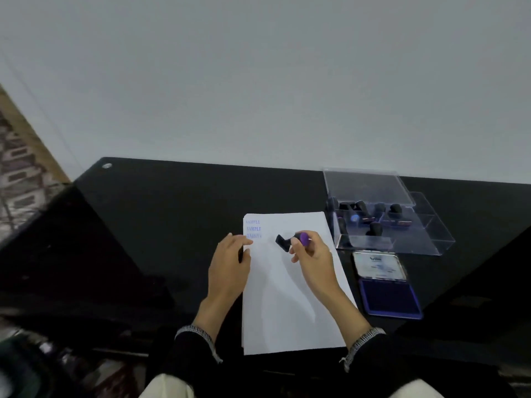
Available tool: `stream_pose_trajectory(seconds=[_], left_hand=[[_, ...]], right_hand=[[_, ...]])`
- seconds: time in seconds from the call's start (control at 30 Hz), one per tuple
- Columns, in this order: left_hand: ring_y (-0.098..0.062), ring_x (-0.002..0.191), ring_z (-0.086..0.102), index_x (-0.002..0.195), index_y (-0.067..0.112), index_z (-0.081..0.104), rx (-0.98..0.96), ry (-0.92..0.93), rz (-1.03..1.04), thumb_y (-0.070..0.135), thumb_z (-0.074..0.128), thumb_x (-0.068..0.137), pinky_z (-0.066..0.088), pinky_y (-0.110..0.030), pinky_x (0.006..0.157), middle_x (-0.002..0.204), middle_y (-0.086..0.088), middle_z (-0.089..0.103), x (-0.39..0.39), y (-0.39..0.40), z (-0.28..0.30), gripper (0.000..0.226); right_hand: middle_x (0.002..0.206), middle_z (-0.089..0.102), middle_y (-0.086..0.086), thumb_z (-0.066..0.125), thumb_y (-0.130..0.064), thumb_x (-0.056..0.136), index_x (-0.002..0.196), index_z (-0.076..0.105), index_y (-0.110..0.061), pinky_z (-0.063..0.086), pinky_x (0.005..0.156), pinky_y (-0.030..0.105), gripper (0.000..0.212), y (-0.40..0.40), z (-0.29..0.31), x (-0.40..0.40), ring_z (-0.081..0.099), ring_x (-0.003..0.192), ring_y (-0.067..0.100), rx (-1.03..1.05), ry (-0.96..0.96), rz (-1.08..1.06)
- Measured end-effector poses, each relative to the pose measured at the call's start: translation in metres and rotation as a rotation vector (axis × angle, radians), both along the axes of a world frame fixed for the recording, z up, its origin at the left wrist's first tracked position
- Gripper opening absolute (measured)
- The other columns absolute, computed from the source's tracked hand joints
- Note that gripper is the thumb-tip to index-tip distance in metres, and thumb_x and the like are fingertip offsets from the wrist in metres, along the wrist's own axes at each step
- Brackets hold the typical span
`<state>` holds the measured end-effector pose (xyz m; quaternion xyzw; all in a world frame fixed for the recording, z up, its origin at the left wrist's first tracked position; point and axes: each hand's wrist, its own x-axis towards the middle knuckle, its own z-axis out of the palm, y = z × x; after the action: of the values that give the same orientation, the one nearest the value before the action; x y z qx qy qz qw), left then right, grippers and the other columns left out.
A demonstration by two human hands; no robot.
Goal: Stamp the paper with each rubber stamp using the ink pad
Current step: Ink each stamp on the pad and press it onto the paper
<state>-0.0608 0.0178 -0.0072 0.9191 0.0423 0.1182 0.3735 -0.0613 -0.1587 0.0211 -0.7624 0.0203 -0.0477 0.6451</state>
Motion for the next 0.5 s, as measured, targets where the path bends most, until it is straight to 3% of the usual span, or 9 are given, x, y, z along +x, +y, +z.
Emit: stream_pose_trajectory(seconds=[0.1,0.2,0.37,0.5], left_hand=[[-0.013,0.145,0.021,0.123,0.024,0.063,0.158,0.014,0.010,0.033,0.057,0.095,0.018,-0.037,0.119,0.144,0.008,0.047,0.006,0.022,-0.005,0.030],[-0.014,0.147,0.015,0.128,0.025,0.059,0.211,0.035,-0.037,0.042,0.057,0.093,0.007,-0.037,0.120,0.149,0.008,0.042,0.011,0.032,-0.008,0.040],[-0.013,0.148,0.013,0.132,0.027,0.055,0.223,0.029,-0.062,0.048,0.054,0.093,0.004,-0.036,0.120,0.150,0.009,0.039,0.016,0.034,-0.016,0.045],[-0.010,0.146,0.016,0.132,0.029,0.054,0.202,0.012,-0.049,0.049,0.053,0.092,0.003,-0.033,0.120,0.149,0.010,0.040,0.016,0.034,-0.022,0.045]], right_hand=[[0.091,0.062,0.005,0.052,-0.024,0.098,0.104,0.053,-0.020,0.045,0.059,0.011,0.007,0.014,0.000,0.017,0.057,0.076,0.017,-0.172,-0.018,0.059],[0.095,0.059,0.001,0.049,-0.028,0.098,0.109,0.048,-0.023,0.040,0.059,0.011,0.012,0.024,0.008,0.036,0.054,0.075,0.010,-0.377,-0.034,0.168],[0.103,0.059,0.000,0.048,-0.032,0.099,0.114,0.047,-0.021,0.043,0.063,0.014,0.019,0.038,0.024,0.063,0.055,0.077,0.010,-0.662,-0.079,0.371],[0.103,0.062,0.005,0.049,-0.034,0.098,0.112,0.048,-0.018,0.043,0.062,0.016,0.021,0.048,0.021,0.075,0.058,0.078,0.015,-0.726,-0.061,0.431]])
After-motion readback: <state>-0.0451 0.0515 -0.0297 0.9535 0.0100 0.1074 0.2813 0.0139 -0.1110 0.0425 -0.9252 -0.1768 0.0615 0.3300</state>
